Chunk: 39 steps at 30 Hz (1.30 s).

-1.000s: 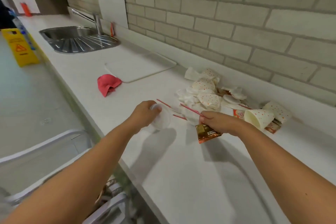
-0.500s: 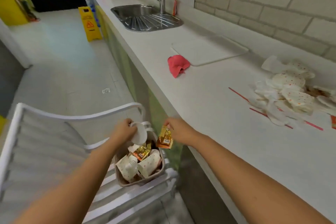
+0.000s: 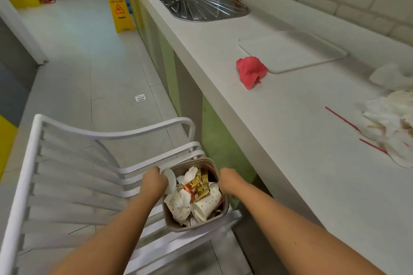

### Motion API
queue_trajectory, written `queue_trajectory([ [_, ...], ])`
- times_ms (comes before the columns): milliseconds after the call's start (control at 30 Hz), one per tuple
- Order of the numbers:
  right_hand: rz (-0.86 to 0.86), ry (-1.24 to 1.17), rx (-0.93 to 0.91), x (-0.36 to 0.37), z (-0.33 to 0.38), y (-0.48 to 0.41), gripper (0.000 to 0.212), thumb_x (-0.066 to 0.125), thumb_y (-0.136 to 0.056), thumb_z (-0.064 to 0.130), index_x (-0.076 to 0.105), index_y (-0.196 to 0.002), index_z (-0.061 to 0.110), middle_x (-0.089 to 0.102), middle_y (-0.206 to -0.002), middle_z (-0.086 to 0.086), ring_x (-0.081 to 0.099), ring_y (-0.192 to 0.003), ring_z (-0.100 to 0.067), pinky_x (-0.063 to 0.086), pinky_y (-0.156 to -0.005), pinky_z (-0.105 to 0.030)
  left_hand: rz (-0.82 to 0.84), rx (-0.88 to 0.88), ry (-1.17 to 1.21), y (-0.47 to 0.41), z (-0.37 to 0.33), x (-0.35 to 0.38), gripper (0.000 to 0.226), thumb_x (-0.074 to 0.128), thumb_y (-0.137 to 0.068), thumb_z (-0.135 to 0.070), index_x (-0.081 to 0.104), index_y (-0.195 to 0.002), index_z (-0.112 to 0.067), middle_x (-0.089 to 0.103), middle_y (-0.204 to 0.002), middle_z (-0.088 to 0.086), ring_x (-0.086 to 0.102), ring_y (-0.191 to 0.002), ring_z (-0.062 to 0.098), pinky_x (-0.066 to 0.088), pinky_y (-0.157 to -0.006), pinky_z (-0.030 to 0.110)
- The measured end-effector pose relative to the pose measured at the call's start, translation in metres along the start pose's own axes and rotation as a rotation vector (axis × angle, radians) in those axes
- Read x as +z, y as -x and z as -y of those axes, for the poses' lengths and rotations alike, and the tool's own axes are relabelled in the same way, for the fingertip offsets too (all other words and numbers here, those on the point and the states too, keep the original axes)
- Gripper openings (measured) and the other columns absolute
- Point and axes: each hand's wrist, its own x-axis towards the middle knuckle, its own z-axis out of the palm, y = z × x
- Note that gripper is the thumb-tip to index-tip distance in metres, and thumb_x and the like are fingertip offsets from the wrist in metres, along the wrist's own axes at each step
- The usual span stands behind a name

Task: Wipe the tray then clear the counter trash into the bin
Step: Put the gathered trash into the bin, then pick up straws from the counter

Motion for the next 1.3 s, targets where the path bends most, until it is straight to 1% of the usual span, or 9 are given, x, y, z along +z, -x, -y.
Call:
queue_trajectory([
  [133,0.009,-0.028,0.082,-0.001,-0.002,-0.009,0.025,0.042,-0.097,0.005,0.056,-0.115,-0.005,0.058,-0.11,-0.017,0.052,-0.085,-0.025,0.044,-0.06,-0.024,0.022,0.03,-0.033,-0.008,-0.003,0.007,0.025,0.046,-0.092,-0.011,0.053,-0.113,0.0,0.061,-0.111,0.02,0.06,-0.097,0.033,0.048,-0.073,0.031],
  [300,0.042,-0.174,0.171,0.004,0.004,-0.022,0.03,0.039,-0.095,-0.002,0.038,-0.065,0.003,0.064,-0.094,-0.02,0.069,-0.09,-0.03,0.043,-0.047,-0.022,0.114,0.062,-0.112,-0.009,-0.014,0.016,0.037,0.052,-0.092,-0.021,0.048,-0.125,-0.005,0.06,-0.12,0.014,0.058,-0.107,0.026,0.046,-0.081,0.027],
  [400,0.089,-0.204,0.157,0.005,0.005,-0.027,0.021,0.041,-0.095,-0.002,0.046,-0.074,-0.001,0.066,-0.108,-0.025,0.071,-0.06,-0.015,0.042,-0.037,-0.016,0.11,0.112,-0.112,-0.01,-0.02,0.017,0.039,0.052,-0.092,-0.02,0.048,-0.128,-0.006,0.059,-0.122,0.014,0.058,-0.108,0.026,0.046,-0.085,0.028],
  [500,0.087,-0.185,0.125,0.004,0.005,-0.025,0.024,0.047,-0.093,-0.002,0.053,-0.115,-0.006,0.061,-0.122,-0.021,0.064,-0.106,-0.029,0.046,-0.058,-0.021,0.089,0.174,-0.094,-0.009,-0.03,0.012,0.039,0.052,-0.092,-0.021,0.048,-0.129,-0.007,0.06,-0.121,0.014,0.058,-0.106,0.026,0.047,-0.086,0.029],
  [567,0.104,-0.181,0.093,0.001,0.005,-0.025,0.033,0.045,-0.092,-0.002,0.051,-0.125,-0.004,0.061,-0.12,-0.022,0.065,-0.103,-0.033,0.05,-0.066,-0.031,0.062,0.228,-0.07,-0.007,-0.039,0.008,0.038,0.052,-0.092,-0.02,0.05,-0.128,-0.007,0.063,-0.116,0.013,0.06,-0.099,0.024,0.047,-0.083,0.029],
  [700,0.092,-0.177,0.043,-0.023,0.01,-0.007,0.029,0.04,-0.095,0.004,0.056,-0.117,-0.005,0.066,-0.094,-0.023,0.062,-0.053,-0.021,0.052,-0.05,-0.025,-0.023,0.395,0.028,0.003,-0.07,0.002,0.027,0.052,-0.092,-0.016,0.057,-0.117,-0.007,0.06,-0.091,0.004,0.053,-0.076,0.015,0.047,-0.068,0.023],
  [800,0.082,-0.137,0.004,-0.048,0.014,0.018,0.029,0.038,-0.099,0.008,0.053,-0.117,-0.009,0.06,-0.069,-0.018,0.055,-0.038,-0.015,0.047,-0.037,-0.022,-0.05,0.53,0.119,0.016,-0.101,-0.003,0.019,0.05,-0.092,-0.014,0.06,-0.107,-0.007,0.058,-0.08,0.001,0.053,-0.066,0.014,0.041,-0.057,0.02],
  [1200,-0.232,-0.08,0.116,-0.137,-0.079,0.132,0.03,0.05,-0.095,0.025,0.065,-0.106,0.002,0.056,-0.061,0.0,0.049,-0.049,-0.01,0.036,-0.047,-0.018,0.119,0.911,0.29,0.107,-0.225,0.031,0.014,0.051,-0.092,-0.015,0.061,-0.101,-0.012,0.057,-0.081,-0.002,0.048,-0.061,0.005,0.036,-0.053,0.015],
  [1300,-0.379,-0.086,0.185,-0.152,-0.123,0.145,0.024,0.053,-0.093,0.022,0.067,-0.104,0.007,0.065,-0.081,-0.003,0.053,-0.06,-0.013,0.041,-0.052,-0.019,0.184,0.942,0.249,0.123,-0.245,0.052,0.013,0.05,-0.092,-0.014,0.06,-0.101,-0.014,0.056,-0.085,-0.002,0.048,-0.062,0.004,0.034,-0.049,0.009],
])
